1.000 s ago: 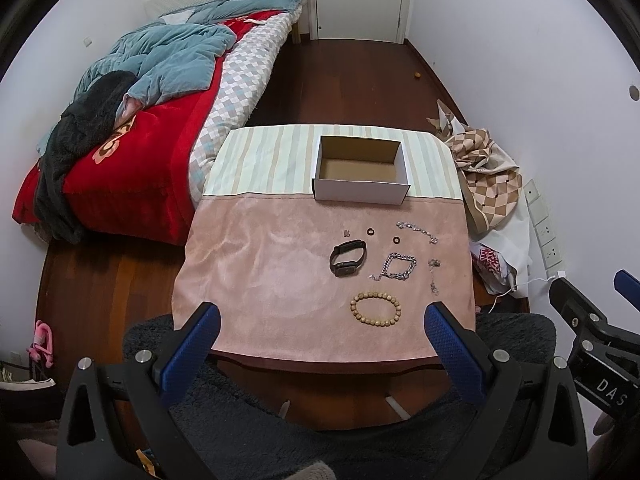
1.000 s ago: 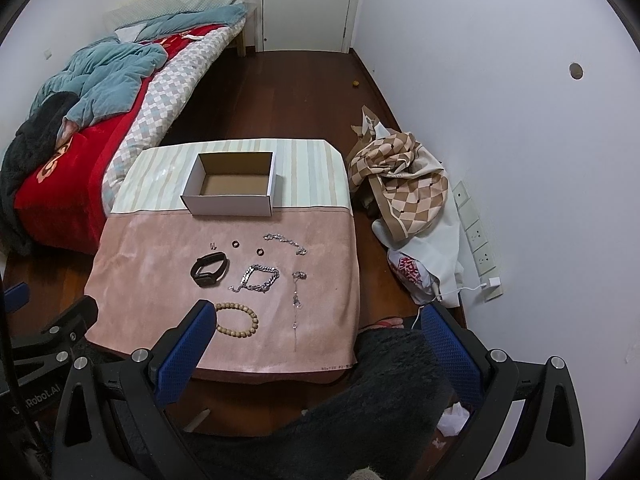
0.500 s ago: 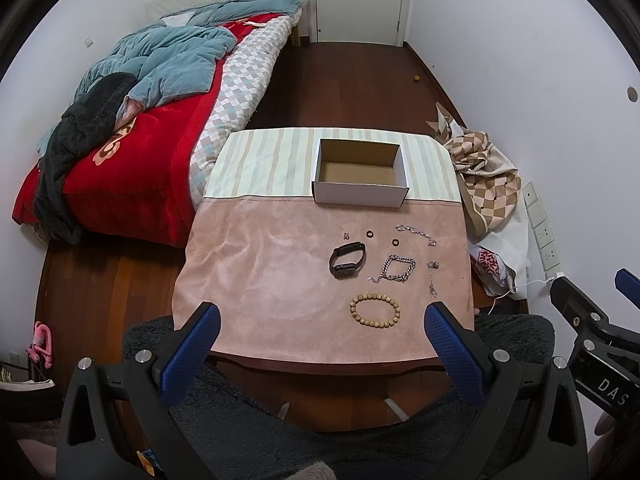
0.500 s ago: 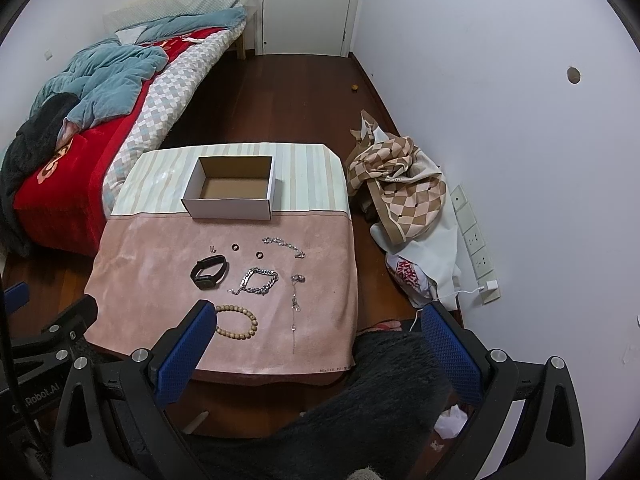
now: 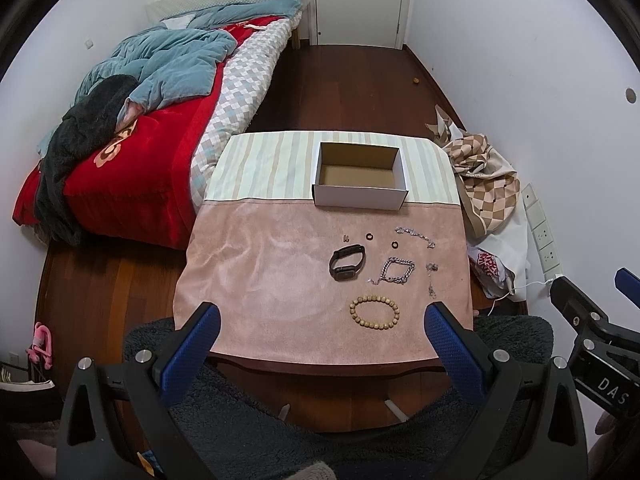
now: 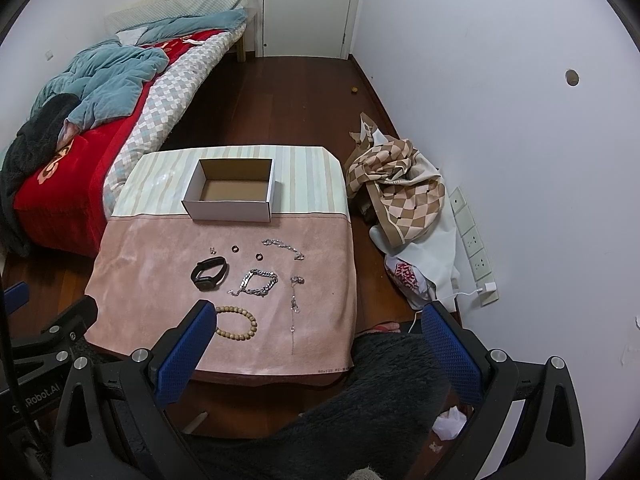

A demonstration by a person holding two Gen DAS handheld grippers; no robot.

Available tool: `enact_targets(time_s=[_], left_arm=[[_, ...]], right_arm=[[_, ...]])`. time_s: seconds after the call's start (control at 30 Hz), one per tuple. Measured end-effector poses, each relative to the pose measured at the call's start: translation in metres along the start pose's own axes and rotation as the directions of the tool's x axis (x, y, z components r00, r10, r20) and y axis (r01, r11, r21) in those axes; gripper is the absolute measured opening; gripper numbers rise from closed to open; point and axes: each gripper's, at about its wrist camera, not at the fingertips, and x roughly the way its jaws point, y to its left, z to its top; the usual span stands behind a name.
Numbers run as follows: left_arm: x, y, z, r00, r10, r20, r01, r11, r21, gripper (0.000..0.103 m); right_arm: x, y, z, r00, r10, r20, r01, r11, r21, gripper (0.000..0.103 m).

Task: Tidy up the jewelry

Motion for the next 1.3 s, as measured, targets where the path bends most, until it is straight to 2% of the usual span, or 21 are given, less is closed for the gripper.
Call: enact_targets(time_s=[0.67,0.8,0.97,1.07,1.2,1.3], left_arm=[[0.004,0.004,-0.006,1.000,-0.005,-0.009,0.005,1.000,-0.005,0.103],[0.019,0.009,-0.001,0.999,0.025,0.023,-0.025,1.000,-0.019,0.103],[0.068,0.018,0.003,0.997,0.080,0.001,-0.080,0.997,-0.019,0.103],[0.116,0.025,-0.001,0.991,0.121,-0.057,-0.121,0.993,0.008,0.103],[0.175,0.032,-0.011,0.973,0.180,-0.147,-0.175,0.984,0.041,0.103],[0.213,0.039,-0.019,0.959,0.196,-0.206,-0.193,0.981,0.034,0.103]], right_arm=[[-0.001,0.001,0.000,1.000,-0.001,0.002,0.001,1.000,0.003,0.103],[0.008,-0.003,0.005,1.000,-0.001,-0.004,0.001,1.000,0.022,0.103],[0.062,-0.002,0.009,0.998,0.027,-0.061,-0.024,0.999,0.048,0.103],[0.110,0.009,0.004,0.991,0.060,-0.118,-0.055,0.998,0.040,0.103],[0.189,0.033,-0.014,0.967,0.075,-0.244,-0.075,0.997,0.009,0.103],[0.243,0.049,-0.033,0.943,0.073,-0.326,-0.082,0.997,-0.015,0.096]])
